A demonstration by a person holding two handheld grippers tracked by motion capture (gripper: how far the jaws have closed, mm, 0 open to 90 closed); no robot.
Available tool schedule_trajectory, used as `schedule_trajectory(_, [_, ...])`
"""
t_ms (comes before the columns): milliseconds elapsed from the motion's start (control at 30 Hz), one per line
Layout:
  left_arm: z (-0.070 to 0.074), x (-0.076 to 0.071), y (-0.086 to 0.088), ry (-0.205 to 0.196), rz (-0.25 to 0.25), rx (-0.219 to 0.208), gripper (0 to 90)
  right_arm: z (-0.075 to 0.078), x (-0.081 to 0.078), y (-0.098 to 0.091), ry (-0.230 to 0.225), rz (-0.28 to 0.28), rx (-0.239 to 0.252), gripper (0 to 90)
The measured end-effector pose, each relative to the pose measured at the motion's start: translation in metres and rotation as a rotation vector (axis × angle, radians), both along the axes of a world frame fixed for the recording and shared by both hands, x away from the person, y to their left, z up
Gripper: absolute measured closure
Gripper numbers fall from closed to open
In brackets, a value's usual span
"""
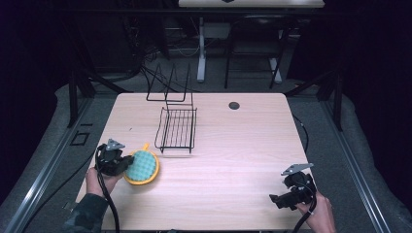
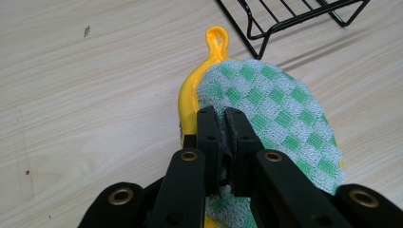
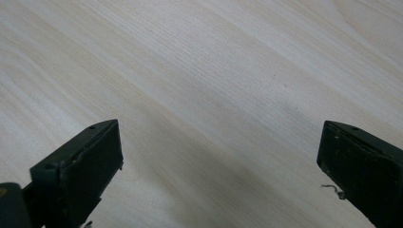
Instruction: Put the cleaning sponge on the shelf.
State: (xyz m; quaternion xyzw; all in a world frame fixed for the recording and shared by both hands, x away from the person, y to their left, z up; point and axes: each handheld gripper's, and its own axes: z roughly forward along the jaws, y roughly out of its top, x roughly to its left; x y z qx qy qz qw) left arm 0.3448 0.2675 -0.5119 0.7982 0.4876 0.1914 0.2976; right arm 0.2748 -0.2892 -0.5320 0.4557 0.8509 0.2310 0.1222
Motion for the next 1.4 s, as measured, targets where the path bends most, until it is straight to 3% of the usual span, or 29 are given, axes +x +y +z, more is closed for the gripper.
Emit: schedule_trajectory(1400, [0.029,-0.005,-0.005,-0.086,-0.014,-0.079,86.0,0.001,0.0,0.0,-0.014,-0.002,-0.006,1.1])
